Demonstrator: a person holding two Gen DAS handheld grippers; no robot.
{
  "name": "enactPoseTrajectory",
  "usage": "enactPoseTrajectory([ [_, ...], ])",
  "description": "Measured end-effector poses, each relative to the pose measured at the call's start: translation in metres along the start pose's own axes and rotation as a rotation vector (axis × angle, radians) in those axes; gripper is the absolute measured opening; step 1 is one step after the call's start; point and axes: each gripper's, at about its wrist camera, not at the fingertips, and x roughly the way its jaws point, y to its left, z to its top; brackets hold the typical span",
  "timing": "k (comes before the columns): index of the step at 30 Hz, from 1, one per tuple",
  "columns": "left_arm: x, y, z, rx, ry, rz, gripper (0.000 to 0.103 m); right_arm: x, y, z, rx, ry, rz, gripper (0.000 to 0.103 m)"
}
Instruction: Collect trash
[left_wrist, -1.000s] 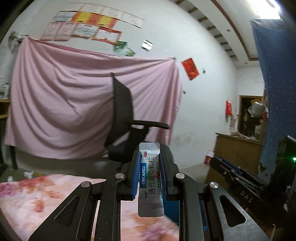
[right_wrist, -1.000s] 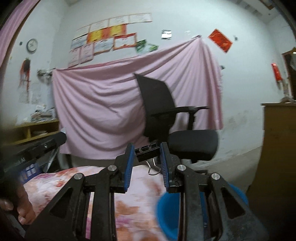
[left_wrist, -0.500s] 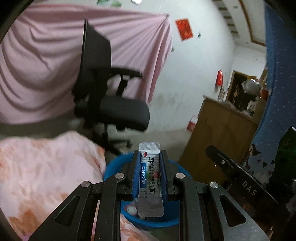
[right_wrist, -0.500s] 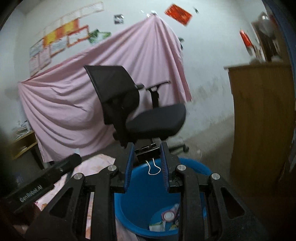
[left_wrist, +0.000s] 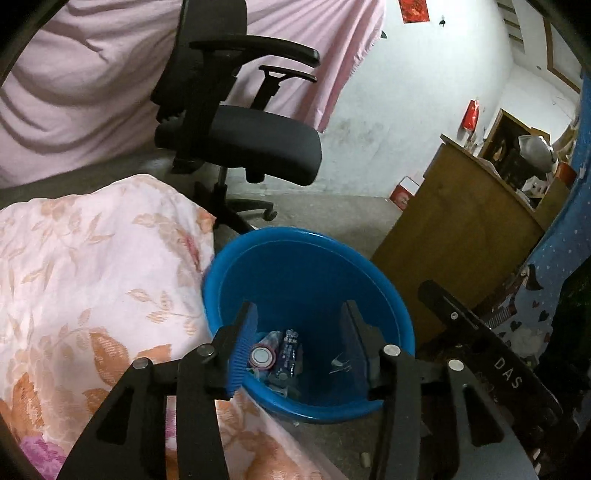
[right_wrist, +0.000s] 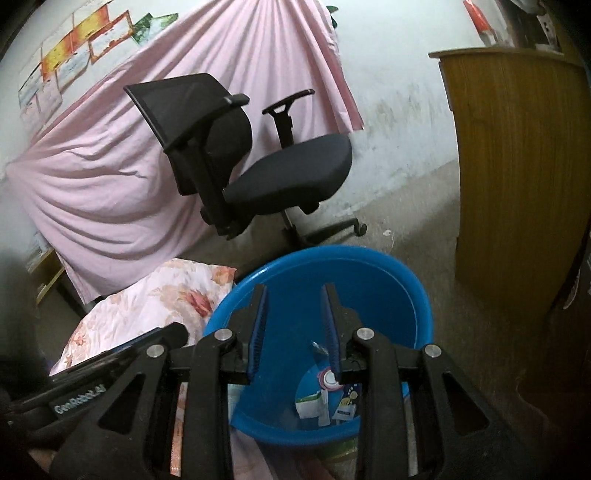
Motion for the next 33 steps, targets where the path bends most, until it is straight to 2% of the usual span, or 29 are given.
enactPoseTrajectory([
  [12, -0.029, 0.01, -0.002, 0.022, -0.087, 0.079, 0.057, -0.006, 0.009, 0.001, -0.029, -0.041, -0.002, 0.085],
  [14, -0.039, 0.014, -0.003, 0.015, -0.114, 0.086, 0.063, -0.008, 0.012, 0.001, -0.039, -0.055, -0.006, 0.089],
  [16, -0.049, 0.019, -0.004, -0.001, -0.148, 0.093, 0.078, -0.012, 0.016, 0.001, -0.053, -0.065, -0.011, 0.094],
  [18, -0.062, 0.025, -0.004, -0.02, -0.198, 0.105, 0.085, -0.017, 0.021, 0.001, -0.067, -0.082, -0.014, 0.101],
  [21, -0.089, 0.035, -0.008, -0.039, -0.281, 0.139, 0.097, -0.029, 0.029, 0.0, -0.085, -0.123, -0.012, 0.103],
  [29, -0.147, 0.05, -0.024, -0.045, -0.37, 0.179, 0.1, -0.054, 0.051, -0.008, -0.132, -0.197, 0.005, 0.103],
  [33, -0.171, 0.052, -0.04, -0.029, -0.405, 0.213, 0.101, -0.067, 0.06, -0.019, -0.152, -0.217, 0.043, 0.103],
])
